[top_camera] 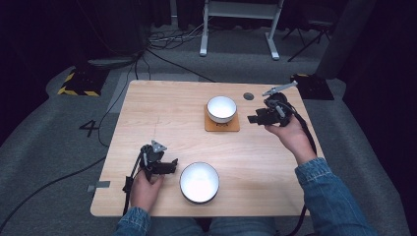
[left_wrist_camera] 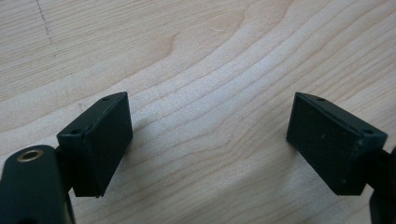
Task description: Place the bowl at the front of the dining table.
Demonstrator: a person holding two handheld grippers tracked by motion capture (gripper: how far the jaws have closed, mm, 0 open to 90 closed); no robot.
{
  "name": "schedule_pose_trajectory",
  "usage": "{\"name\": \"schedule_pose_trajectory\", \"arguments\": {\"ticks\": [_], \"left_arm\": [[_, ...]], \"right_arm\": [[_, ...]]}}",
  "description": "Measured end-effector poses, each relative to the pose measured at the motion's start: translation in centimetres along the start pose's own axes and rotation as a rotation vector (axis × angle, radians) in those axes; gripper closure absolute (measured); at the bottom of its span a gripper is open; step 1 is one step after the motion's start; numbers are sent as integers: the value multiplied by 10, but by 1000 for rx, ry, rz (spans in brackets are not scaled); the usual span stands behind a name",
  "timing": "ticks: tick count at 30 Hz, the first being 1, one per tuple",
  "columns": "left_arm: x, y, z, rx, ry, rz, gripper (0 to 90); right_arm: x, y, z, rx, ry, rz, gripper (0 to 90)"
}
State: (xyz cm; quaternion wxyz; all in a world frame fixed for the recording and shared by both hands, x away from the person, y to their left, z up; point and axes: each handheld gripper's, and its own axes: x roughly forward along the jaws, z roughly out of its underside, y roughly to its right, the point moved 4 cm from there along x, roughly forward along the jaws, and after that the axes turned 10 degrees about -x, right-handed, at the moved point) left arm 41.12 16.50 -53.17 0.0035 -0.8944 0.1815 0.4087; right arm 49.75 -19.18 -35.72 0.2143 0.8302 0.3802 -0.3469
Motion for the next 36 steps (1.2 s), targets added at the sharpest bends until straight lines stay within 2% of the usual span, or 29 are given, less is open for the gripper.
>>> {"name": "schedule_pose_trajectory", "arguments": {"ticks": [13,17,18,20,31,36], "left_arm": [[0,0,0,-1,0,-2,145],[0,0,0,0,0,-1,145],[0,0,0,-1,0,-1,145],[0,0,0,-1,0,-1,145],[0,0,0,-1,0,-1,145],[0,0,0,-1,0,-1,145]], "right_arm": [[-29,-7,34,8,17,12,482],[-36,-10,45,3,-14,60,480],[-38,-11,48,-11,-21,67,481],[-40,-15,54,-6,-16,68,481],[-39,-29,86,41,-21,45,472],[-33,-32,106,90,-25,37,469]]}}
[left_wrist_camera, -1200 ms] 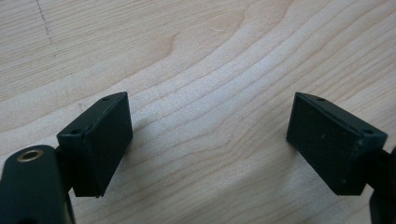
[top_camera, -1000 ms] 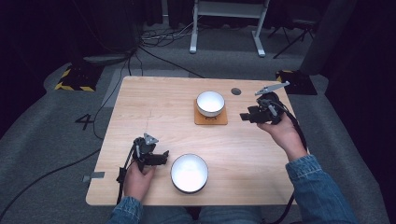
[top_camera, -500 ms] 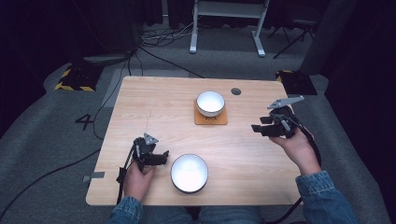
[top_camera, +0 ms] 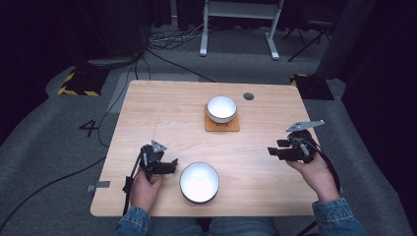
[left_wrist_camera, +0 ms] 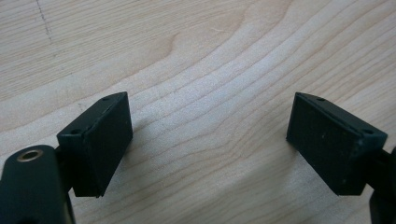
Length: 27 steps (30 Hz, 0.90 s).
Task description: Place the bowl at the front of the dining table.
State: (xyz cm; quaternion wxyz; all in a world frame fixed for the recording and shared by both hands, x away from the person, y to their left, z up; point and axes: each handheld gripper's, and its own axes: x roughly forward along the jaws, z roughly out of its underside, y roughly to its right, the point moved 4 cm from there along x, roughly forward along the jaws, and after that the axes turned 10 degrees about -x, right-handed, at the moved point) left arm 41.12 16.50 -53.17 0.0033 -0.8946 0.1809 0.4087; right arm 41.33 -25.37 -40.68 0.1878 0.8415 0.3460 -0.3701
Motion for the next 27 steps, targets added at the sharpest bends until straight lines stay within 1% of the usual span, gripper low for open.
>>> {"name": "schedule_pose_trajectory", "arguments": {"ticks": [2,3,6,7,9,11,12,13,15,19,20,26,27], "left_arm": [[0,0,0,0,0,0,145],[0,0,0,0,0,0,145],[0,0,0,0,0,0,145],[0,0,0,0,0,0,145],[0,0,0,0,0,0,145],[0,0,0,0,0,0,145],[0,0,0,0,0,0,145],[0,0,0,0,0,0,145],[0,0,0,0,0,0,145],[0,0,0,0,0,0,145],[0,0,0,0,0,0,145],[0,0,0,0,0,0,145],[0,0,0,0,0,0,145]], "right_arm": [[3,1,8,13,9,-1,469],[5,2,12,10,12,5,469],[10,4,25,27,7,3,466],[13,4,28,45,9,-2,465],[16,5,35,23,14,-1,465],[19,6,41,19,27,9,465],[21,5,43,24,33,22,465],[23,5,46,9,36,32,469],[27,4,52,17,43,25,470],[35,3,62,21,44,28,470],[36,2,63,23,53,30,470],[45,-4,72,17,90,51,470],[47,-4,74,5,92,51,470]]}}
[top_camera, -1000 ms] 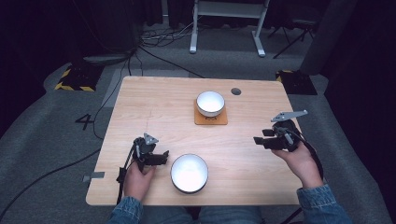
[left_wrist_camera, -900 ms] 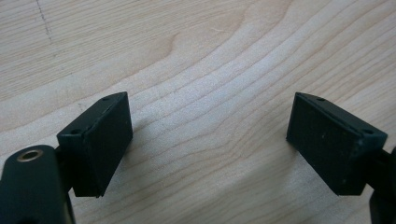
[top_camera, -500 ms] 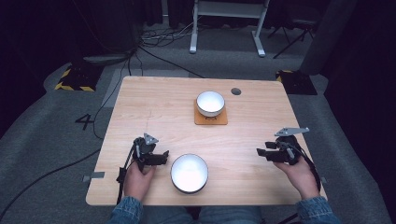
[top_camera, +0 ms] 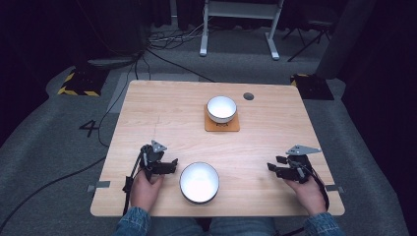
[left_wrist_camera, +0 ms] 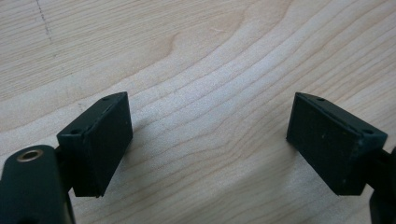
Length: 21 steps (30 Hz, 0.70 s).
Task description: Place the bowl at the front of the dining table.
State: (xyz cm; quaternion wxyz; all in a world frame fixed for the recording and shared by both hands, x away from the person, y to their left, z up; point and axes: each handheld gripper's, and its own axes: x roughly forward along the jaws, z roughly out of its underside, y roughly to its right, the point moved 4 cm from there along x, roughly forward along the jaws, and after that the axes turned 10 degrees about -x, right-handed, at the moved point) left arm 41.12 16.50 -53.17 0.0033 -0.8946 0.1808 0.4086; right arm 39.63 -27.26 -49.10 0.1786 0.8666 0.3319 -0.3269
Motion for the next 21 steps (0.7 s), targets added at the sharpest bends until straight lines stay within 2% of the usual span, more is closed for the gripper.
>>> {"name": "schedule_pose_trajectory", "arguments": {"ticks": [1,6,10,13,21], "left_arm": [[0,0,0,0,1,-2,145],[0,0,0,0,0,0,145],[0,0,0,1,0,-1,145],[0,0,0,1,-1,0,145],[0,0,0,-1,-1,5,145]], "right_arm": [[2,-2,1,10,6,-4,469],[10,-7,11,-12,-12,3,470],[15,-13,16,15,6,-10,468],[20,-18,19,1,-11,-5,460],[27,-24,21,-33,10,33,407]]}}
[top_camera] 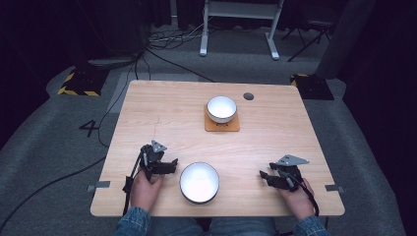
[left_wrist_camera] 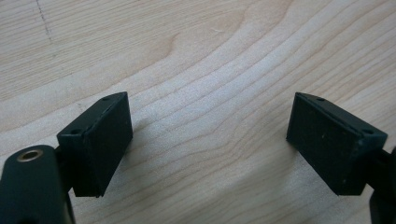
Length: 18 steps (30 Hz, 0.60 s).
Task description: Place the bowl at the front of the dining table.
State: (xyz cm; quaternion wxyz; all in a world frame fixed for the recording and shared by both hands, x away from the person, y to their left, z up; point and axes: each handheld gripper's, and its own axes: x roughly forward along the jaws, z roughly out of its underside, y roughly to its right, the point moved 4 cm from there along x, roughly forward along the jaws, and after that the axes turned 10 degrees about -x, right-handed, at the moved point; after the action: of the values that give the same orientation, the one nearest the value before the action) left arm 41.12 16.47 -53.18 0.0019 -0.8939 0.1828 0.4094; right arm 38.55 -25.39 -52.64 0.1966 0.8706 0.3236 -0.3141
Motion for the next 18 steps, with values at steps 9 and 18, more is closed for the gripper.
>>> {"name": "schedule_pose_trajectory", "arguments": {"ticks": [9,18], "left_arm": [[0,0,0,2,2,-4,145],[0,0,0,3,2,-5,145]], "right_arm": [[6,0,1,-8,10,6,183],[11,3,0,28,-33,43,33]]}}
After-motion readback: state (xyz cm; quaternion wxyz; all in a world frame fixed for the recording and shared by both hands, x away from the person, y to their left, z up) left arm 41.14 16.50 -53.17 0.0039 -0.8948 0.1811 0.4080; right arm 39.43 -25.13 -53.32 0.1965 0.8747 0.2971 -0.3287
